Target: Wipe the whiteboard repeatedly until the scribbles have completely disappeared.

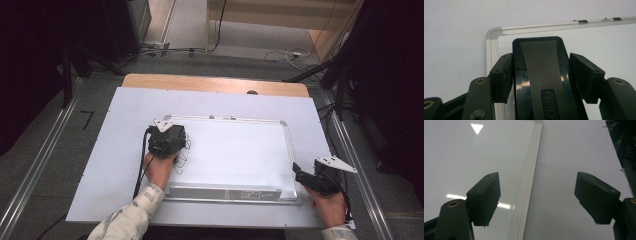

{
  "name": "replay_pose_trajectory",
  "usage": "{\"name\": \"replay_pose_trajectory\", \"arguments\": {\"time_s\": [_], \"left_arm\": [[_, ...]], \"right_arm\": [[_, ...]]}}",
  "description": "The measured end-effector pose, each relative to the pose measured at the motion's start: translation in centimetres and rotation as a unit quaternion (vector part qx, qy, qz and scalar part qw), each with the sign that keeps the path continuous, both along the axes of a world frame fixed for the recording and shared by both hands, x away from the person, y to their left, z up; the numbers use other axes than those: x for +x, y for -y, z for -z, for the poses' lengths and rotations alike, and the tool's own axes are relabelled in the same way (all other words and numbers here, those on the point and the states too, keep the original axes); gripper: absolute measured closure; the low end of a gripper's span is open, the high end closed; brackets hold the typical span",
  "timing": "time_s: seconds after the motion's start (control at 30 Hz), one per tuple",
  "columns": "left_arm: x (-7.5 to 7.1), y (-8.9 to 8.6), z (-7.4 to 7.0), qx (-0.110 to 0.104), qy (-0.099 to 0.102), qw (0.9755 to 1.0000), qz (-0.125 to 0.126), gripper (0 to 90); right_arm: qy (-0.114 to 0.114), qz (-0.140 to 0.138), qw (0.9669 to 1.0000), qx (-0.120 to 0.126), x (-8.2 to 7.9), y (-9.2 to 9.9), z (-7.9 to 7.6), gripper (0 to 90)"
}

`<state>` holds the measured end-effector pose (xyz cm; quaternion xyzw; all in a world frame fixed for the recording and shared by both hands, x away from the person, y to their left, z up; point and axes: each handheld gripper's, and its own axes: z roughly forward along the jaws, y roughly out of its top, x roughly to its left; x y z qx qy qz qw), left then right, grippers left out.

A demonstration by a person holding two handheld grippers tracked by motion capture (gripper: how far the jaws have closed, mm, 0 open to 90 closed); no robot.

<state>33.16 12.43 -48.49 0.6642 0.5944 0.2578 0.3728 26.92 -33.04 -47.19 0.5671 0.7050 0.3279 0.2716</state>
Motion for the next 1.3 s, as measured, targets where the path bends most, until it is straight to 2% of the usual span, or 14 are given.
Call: {"name": "replay_pose_trajectory", "arguments": {"time_s": [0.3,0.43,0.5,0.57,0.83,0.93,1.3], "left_arm": [[0.5,0.6,0.5,0.007,-0.004,1.0,0.002,38.2],[0.8,0.5,0.8,0.007,-0.012,0.9999,0.002,38.2],[1.0,0.6,1.1,0.007,-0.022,0.9997,0.004,38.3],[0.9,0.8,1.1,0.015,-0.018,0.9997,0.005,38.2],[0.7,0.9,0.9,0.019,-0.016,0.9997,0.004,34.8],[0.6,0.9,0.7,0.018,-0.01,0.9998,0.001,38.8],[0.5,1.2,0.9,0.026,-0.012,0.9995,0.008,39.5]], "right_arm": [[0.0,-0.001,1.0,0.0,0.0,0.0,0.0,19.6],[-0.001,-0.001,1.0,0.001,0.0,0.0,0.0,19.6],[-0.002,-0.001,1.0,0.001,0.0,0.0,0.0,19.6],[-0.001,-0.001,1.0,0.001,0.0,0.0,0.0,19.6],[0.0,0.0,1.0,0.001,0.0,0.0,0.0,19.6],[0.001,-0.001,1.0,0.001,0.0,0.0,0.0,19.6],[-0.001,-0.001,1.0,0.0,0.0,0.0,0.0,19.6]]}}
